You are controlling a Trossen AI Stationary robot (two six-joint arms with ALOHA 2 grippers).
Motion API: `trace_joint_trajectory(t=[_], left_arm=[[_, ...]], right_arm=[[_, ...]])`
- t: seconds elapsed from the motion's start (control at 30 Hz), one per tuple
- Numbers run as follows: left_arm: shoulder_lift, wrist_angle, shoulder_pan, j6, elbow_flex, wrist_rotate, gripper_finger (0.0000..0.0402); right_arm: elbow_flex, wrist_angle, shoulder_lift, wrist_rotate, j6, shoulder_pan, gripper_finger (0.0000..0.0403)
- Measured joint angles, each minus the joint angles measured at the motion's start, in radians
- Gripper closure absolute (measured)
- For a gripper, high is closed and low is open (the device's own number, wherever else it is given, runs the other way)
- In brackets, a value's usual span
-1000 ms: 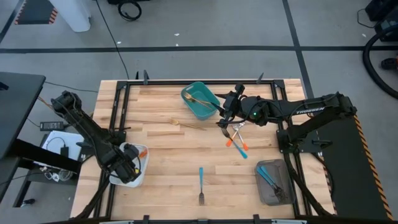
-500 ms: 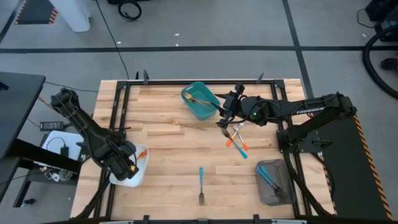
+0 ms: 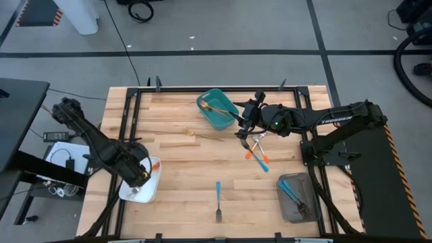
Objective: Sort silverware by color (type)
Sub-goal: Put the gold fork into the green bin
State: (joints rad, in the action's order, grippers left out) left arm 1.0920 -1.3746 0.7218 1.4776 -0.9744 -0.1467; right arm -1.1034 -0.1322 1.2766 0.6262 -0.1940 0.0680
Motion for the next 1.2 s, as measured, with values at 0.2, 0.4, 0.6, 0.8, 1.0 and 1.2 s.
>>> trace_joint_trajectory(t=[0.2,0.4,0.6,0.8,1.0,1.2], left_arm=[[0.0,0.002,-0.096,-0.127,-0.007,-0.004,0.024],[0.0,0.025,-0.197,-0.264,-0.007,-0.011,0.024],[0.001,0.077,-0.289,-0.396,-0.007,-0.011,0.024],[0.001,0.133,-0.374,-0.532,-0.007,-0.024,0.024],[0.001,0.196,-0.451,-0.654,-0.007,-0.034,0.024],[0.042,0.306,-0.509,-0.812,-0.007,-0.049,0.024]], right_arm=[[0.0,-0.003,0.0,0.0,0.0,0.0,0.023],[0.0,-0.049,0.0,-0.002,0.034,0.0,0.023],[0.0,-0.092,0.0,-0.003,0.069,0.0,0.023],[0.0,-0.139,0.0,-0.002,0.118,0.003,0.023],[0.0,-0.207,0.0,-0.002,0.177,0.015,0.023],[0.0,-0.246,0.0,-0.002,0.221,0.038,0.023]])
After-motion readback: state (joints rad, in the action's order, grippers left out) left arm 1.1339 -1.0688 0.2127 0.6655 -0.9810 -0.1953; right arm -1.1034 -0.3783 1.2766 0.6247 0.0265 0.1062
